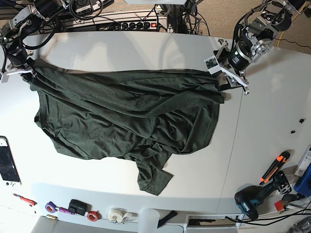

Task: Layout the t-shirt on the table in an organized manner, then fold the t-shirt properly
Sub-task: 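Pull the held shirt corner away from the right gripper with the left gripper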

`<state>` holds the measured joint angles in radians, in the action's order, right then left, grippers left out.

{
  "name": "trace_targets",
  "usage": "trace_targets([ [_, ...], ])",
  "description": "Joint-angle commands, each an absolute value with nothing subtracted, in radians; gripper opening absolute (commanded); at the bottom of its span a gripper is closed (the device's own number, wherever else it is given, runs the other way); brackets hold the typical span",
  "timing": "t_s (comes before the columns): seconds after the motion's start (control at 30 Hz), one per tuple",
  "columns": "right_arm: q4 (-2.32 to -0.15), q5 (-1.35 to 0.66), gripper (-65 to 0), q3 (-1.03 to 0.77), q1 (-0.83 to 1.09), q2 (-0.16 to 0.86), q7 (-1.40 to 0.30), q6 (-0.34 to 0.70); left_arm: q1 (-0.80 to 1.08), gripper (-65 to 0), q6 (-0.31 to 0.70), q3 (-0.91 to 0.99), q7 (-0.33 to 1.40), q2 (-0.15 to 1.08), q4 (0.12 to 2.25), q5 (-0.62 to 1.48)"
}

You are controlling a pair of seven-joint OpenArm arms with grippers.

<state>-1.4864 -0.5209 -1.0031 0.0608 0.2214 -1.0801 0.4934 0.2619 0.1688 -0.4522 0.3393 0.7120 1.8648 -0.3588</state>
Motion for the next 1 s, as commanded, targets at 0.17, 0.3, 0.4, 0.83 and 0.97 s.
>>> trace_targets([
  [0.17, -1.503, -0.534, -65.0, -1.007, 0.053, 0.244, -1.058, 0.495, 0.255, -30.5, 0.256, -0.459, 0.320, 0.712, 1.866, -0.337],
  [0.3, -1.503, -0.534, -65.0, -1.007, 0.053, 0.244, -1.058, 0.496, 0.225, -30.5, 0.255, -0.517, 0.321, 0.712, 1.866, -0.341],
  [0.4, -1.503, -0.533, -65.0, -1.007, 0.053, 0.244, -1.058, 0.496, 0.184, -30.5, 0.253, -0.592, 0.329, 0.712, 1.866, -0.349],
  [0.83, -1.503, -0.533, -65.0, -1.007, 0.053, 0.244, -1.062, 0.496, 0.085, -30.5, 0.203, -0.685, 0.438, 0.715, 1.789, -0.364],
  [0.97, -1.503, -0.533, -65.0, -1.007, 0.053, 0.244, -1.062, 0.496, 0.086, -30.5, 0.209, -0.685, 0.450, 0.716, 1.732, -0.364],
])
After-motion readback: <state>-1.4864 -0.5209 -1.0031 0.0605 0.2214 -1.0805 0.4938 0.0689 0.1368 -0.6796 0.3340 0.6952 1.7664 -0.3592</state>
